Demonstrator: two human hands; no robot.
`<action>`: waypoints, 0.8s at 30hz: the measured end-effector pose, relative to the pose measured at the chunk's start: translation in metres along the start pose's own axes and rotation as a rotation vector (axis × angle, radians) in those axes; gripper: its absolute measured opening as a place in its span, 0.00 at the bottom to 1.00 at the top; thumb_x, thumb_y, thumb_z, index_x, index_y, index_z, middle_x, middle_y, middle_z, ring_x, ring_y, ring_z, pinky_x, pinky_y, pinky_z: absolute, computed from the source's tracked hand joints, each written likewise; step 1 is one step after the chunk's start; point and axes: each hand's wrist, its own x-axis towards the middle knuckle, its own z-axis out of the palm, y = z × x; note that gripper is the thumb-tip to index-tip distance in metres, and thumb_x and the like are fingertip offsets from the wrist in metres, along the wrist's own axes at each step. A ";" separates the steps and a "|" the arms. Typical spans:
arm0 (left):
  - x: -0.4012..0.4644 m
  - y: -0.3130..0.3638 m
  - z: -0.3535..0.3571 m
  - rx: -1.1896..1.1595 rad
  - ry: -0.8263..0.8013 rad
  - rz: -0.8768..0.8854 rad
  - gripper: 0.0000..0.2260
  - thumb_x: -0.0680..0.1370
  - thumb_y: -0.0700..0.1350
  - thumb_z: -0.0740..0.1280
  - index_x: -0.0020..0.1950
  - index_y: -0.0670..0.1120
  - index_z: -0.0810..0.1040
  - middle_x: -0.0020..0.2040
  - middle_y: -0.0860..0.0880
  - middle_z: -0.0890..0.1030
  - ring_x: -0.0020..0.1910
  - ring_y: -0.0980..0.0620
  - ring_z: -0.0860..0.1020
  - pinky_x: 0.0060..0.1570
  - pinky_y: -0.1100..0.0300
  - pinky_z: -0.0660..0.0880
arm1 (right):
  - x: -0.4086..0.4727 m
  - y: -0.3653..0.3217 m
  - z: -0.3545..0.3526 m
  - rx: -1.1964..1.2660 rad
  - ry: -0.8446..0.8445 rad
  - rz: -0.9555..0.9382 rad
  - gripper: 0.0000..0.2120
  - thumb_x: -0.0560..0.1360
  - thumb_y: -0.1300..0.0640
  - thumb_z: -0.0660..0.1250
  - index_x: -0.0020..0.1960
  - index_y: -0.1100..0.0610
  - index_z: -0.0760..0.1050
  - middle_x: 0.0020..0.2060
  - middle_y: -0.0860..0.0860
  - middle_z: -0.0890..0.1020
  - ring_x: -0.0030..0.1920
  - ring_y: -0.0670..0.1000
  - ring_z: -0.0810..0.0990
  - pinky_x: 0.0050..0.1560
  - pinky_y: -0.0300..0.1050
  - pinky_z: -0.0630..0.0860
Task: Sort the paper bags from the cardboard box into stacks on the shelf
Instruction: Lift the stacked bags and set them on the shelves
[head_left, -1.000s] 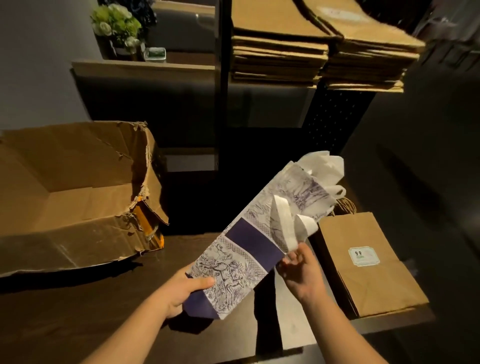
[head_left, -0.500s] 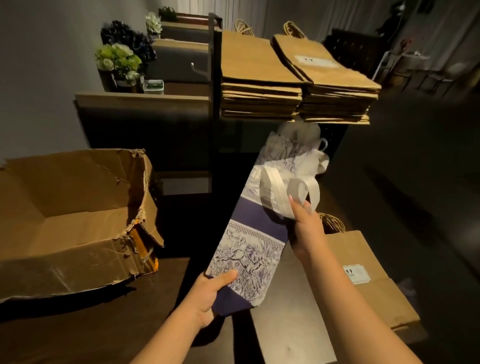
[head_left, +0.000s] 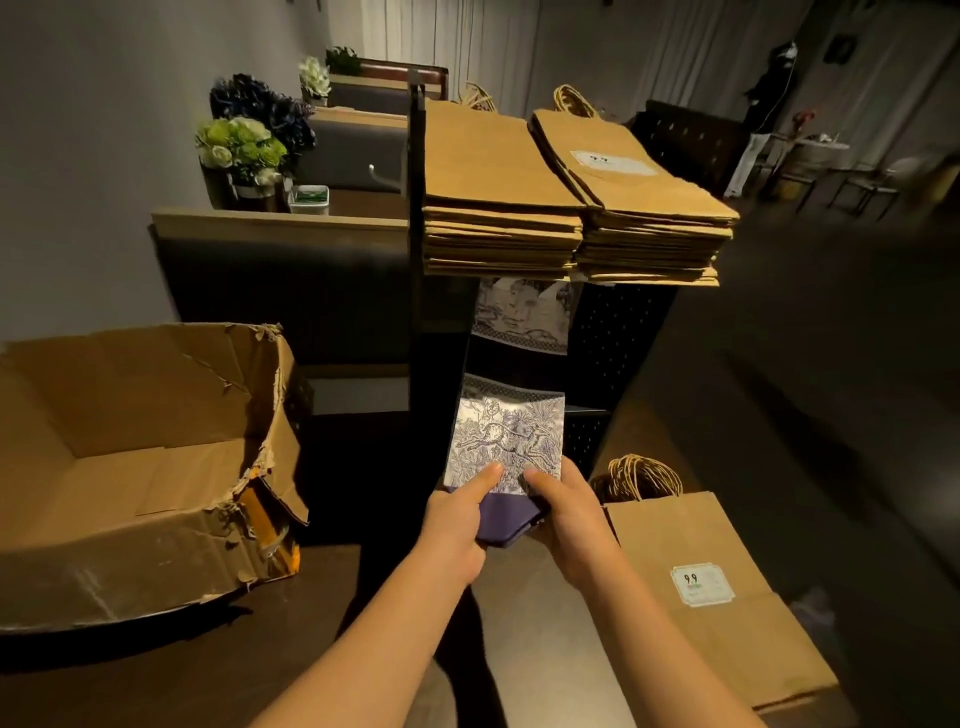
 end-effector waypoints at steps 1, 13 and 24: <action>0.002 -0.002 0.002 0.004 0.013 0.001 0.25 0.70 0.46 0.77 0.60 0.34 0.73 0.51 0.36 0.81 0.44 0.38 0.82 0.40 0.47 0.81 | 0.002 -0.001 -0.002 -0.012 0.003 0.010 0.11 0.79 0.57 0.64 0.61 0.53 0.74 0.48 0.51 0.81 0.45 0.50 0.80 0.42 0.47 0.78; 0.019 0.001 0.013 0.118 -0.052 0.005 0.08 0.76 0.47 0.66 0.50 0.45 0.72 0.44 0.46 0.77 0.40 0.48 0.78 0.34 0.57 0.74 | 0.051 -0.016 -0.029 0.034 0.019 0.195 0.08 0.75 0.57 0.66 0.46 0.57 0.67 0.36 0.54 0.67 0.39 0.54 0.68 0.40 0.50 0.68; 0.029 -0.009 0.032 0.113 -0.100 0.144 0.03 0.81 0.39 0.62 0.48 0.44 0.70 0.43 0.43 0.74 0.30 0.53 0.70 0.25 0.64 0.69 | 0.055 -0.006 -0.042 0.069 0.086 0.186 0.09 0.77 0.54 0.67 0.50 0.61 0.76 0.42 0.58 0.79 0.40 0.53 0.78 0.38 0.45 0.77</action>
